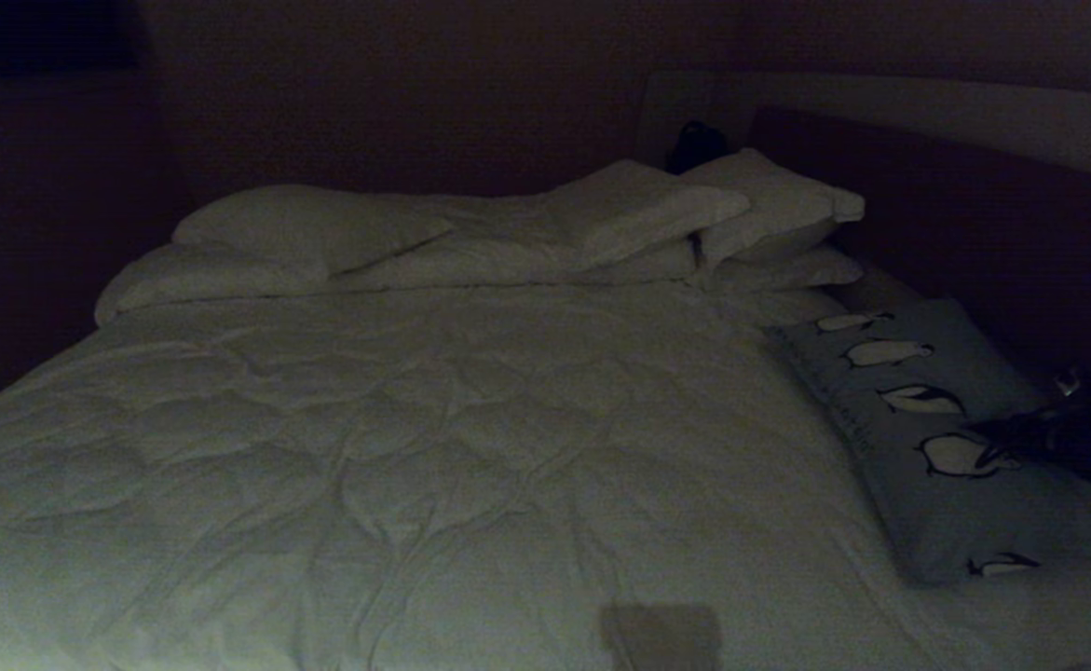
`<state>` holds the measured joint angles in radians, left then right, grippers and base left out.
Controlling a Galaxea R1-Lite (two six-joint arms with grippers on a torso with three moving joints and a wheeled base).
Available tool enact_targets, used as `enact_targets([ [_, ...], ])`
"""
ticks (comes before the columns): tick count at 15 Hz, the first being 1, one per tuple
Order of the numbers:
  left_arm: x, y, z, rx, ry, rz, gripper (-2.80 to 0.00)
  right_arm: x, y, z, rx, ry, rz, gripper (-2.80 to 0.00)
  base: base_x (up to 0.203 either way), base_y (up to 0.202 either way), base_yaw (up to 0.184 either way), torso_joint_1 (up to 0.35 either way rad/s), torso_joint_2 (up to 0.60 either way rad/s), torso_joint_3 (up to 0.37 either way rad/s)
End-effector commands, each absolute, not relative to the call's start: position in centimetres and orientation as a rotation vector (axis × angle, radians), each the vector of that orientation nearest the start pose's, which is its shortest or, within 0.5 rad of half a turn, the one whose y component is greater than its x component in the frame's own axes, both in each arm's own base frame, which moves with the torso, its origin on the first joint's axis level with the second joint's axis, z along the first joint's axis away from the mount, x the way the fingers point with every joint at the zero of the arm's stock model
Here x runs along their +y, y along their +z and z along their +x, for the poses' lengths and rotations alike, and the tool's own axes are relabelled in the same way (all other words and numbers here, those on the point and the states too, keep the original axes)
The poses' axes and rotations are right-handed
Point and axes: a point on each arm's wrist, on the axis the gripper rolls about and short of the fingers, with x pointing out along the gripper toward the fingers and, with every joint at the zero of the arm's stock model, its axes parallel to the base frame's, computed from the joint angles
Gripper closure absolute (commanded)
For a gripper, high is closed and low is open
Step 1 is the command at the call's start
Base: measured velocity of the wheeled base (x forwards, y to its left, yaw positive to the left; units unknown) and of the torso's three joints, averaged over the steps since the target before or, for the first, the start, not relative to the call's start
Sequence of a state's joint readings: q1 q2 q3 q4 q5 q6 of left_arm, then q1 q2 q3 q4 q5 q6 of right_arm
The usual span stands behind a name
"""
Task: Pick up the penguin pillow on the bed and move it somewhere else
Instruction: Pick up the pillow
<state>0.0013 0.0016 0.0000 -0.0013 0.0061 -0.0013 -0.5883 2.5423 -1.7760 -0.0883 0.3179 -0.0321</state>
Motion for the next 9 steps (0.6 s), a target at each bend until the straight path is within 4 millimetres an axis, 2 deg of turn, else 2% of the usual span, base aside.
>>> enact_targets([
  [1, 0.0, 7.6, -2.3, 0.000, 0.008, -0.002, 0.00, -27.4, 3.1, 42.4, 0.633, -0.255, 0.265, 0.00, 0.000, 0.000, 0.000, 0.000, 0.00, 0.000],
  [3, 0.0, 7.6, -2.3, 0.000, 0.008, -0.002, 0.00, -27.4, 3.7, 42.4, 0.623, -0.257, 0.262, 0.00, 0.000, 0.000, 0.000, 0.000, 0.00, 0.000],
  [9, 0.0, 7.6, -2.3, 0.000, 0.008, -0.002, 0.00, -27.1, 7.7, 41.9, 0.553, -0.267, 0.266, 0.00, 0.000, 0.000, 0.000, 0.000, 0.00, 0.000],
])
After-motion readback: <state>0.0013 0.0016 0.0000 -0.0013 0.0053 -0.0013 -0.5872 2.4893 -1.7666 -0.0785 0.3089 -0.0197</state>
